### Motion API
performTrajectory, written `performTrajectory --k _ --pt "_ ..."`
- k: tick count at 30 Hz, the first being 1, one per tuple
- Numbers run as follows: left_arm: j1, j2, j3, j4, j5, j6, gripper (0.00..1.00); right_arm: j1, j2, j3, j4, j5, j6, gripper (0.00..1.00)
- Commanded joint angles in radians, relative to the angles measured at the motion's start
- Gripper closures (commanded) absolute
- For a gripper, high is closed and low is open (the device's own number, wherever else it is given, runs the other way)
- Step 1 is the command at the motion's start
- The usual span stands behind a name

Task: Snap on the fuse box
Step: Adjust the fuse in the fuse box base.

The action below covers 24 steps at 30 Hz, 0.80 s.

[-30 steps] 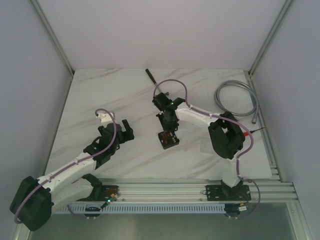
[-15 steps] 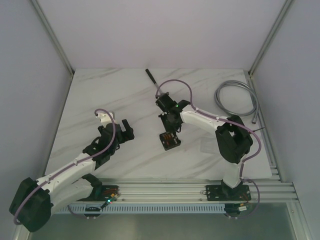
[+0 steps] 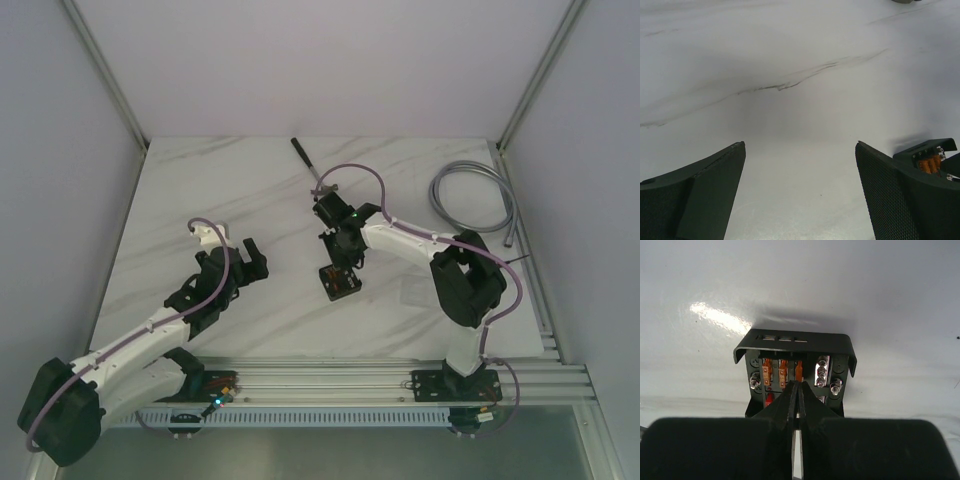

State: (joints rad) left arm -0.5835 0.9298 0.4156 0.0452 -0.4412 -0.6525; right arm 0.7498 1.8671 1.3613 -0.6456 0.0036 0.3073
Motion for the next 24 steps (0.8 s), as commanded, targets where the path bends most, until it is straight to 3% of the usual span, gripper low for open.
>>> performTrajectory --k 1,4,18,24 --pt "0.004 -0.014 0.013 0.016 0.007 0.013 0.0 0.004 0.014 -0.021 -0.006 -0.012 0.015 0.95" --pt "0.004 -0.013 0.015 0.016 0.004 0.014 0.0 0.005 0.041 -0.024 -0.023 -0.002 0.015 1.0" --pt "0.004 -0.008 0.013 0.016 -0.002 0.013 0.0 0.006 0.216 -0.038 -0.04 0.108 0.011 1.0" --pt "0.004 -0.011 0.012 0.014 -0.002 0.013 0.0 0.023 0.12 -0.039 -0.015 0.073 -0.009 1.0"
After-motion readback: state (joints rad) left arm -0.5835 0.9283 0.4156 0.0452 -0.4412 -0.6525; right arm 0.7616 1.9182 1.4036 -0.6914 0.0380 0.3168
